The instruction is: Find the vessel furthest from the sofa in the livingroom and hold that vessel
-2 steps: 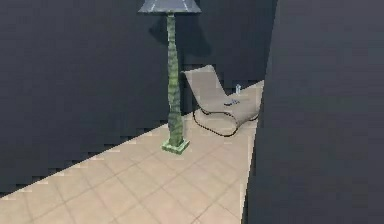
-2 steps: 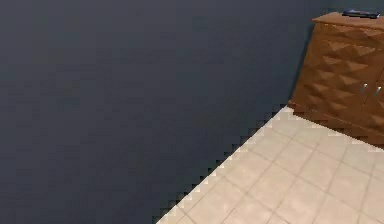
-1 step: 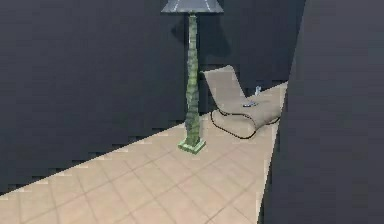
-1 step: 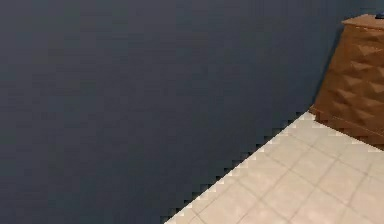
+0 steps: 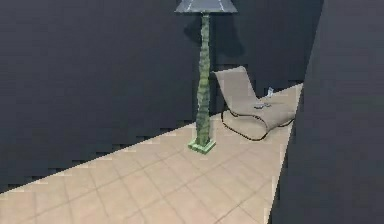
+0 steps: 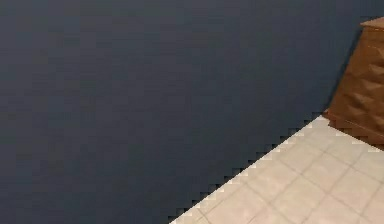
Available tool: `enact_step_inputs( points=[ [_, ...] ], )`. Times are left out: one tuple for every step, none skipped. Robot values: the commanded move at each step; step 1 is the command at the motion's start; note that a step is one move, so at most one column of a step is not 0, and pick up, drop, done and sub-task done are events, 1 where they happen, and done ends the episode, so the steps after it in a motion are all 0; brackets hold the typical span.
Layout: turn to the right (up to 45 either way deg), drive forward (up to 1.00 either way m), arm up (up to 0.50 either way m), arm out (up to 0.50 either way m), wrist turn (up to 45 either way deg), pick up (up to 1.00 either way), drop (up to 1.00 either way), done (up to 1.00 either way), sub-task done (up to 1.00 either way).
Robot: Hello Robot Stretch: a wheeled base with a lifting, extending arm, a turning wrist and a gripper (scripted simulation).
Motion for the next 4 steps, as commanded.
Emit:
enact_step_inputs(
  points=[
    [0.0, 0.20, 0.00, 0.00, 0.0, 0.00, 0.00, 0.00, 0.00],
    [-33.0, 0.00, 0.00, 0.00, 0.0, 0.00, 0.00, 0.00, 0.00],
    [0.0, 0.30, 0.00, 0.00, 0.0, 0.00, 0.00, 0.00, 0.00],
    [45.0, 0.00, 0.00, 0.00, 0.0, 0.00, 0.00, 0.00, 0.00]
  ],
)
